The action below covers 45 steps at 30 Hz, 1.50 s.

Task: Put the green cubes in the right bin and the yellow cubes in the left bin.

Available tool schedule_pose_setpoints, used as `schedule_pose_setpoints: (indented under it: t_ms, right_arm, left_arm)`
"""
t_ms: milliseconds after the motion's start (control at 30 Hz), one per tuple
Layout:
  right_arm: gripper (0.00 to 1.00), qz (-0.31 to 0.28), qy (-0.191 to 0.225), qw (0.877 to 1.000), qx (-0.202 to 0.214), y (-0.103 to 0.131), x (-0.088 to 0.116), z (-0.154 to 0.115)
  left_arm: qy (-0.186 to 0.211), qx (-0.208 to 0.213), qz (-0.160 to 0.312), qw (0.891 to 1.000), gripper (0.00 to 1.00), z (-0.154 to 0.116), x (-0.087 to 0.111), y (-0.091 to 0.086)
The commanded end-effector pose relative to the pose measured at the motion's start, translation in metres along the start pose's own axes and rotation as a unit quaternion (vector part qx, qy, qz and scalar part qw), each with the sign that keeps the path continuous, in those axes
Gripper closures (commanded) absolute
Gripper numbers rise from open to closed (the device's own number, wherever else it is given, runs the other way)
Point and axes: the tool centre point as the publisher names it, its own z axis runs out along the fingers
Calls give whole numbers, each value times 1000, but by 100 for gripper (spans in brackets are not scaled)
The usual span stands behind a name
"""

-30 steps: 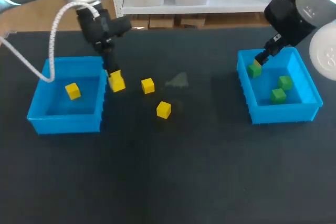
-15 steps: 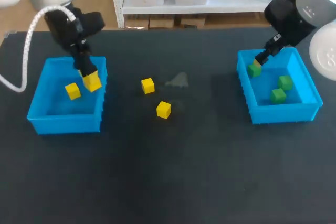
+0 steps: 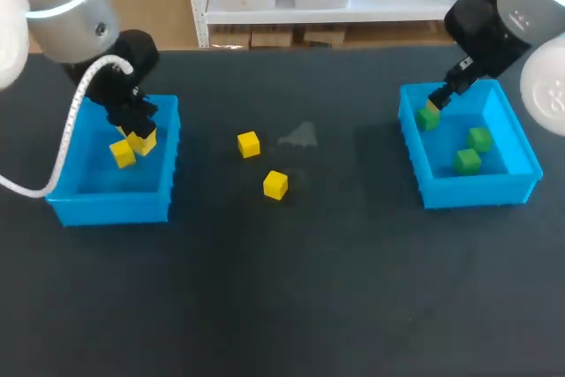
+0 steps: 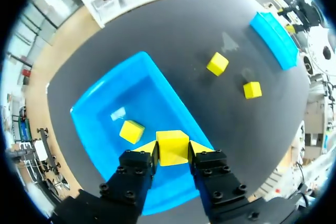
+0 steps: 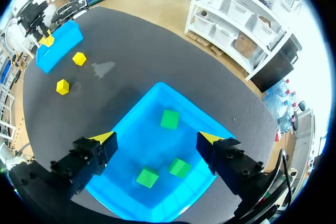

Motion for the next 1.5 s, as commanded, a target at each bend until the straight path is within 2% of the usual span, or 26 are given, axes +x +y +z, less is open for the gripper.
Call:
schedule_pose_setpoints:
  t_ms: [33,133,167,200,233,467,633,1067,1500]
  right_arm:
    - [0,0,-1,1000,0,0,0,0]
    - [0,0,-1,1000,0,0,0,0]
    - [0,0,-1,1000,0,0,0,0]
    - [0,0,-1,1000,0,0,0,0]
    - [0,0,-1,1000,0,0,0,0]
    - [0,0,-1,1000,0,0,0,0]
    - [0,0,-1,1000,0,0,0,0]
    - [0,0,-1,1000,0,0,0,0]
    - [0,0,-1,1000,0,0,0,0]
  left_arm:
    - [-205,-5,-3,979,100,-3,4,4]
    - [-204,-5,-4,979,100,-4,3,6]
    - [-203,-4,-4,979,75,-4,2,6]
    - [-202,-3,-3,979,17,-3,2,6]
    - [-201,-3,-2,980,0,-3,1,6]
    - [-196,14,13,980,0,1,-1,3]
    - [-192,33,57,979,0,3,-13,-7]
    - [-165,72,160,971,0,3,-62,-33]
    - [-123,108,249,955,0,12,-107,-59]
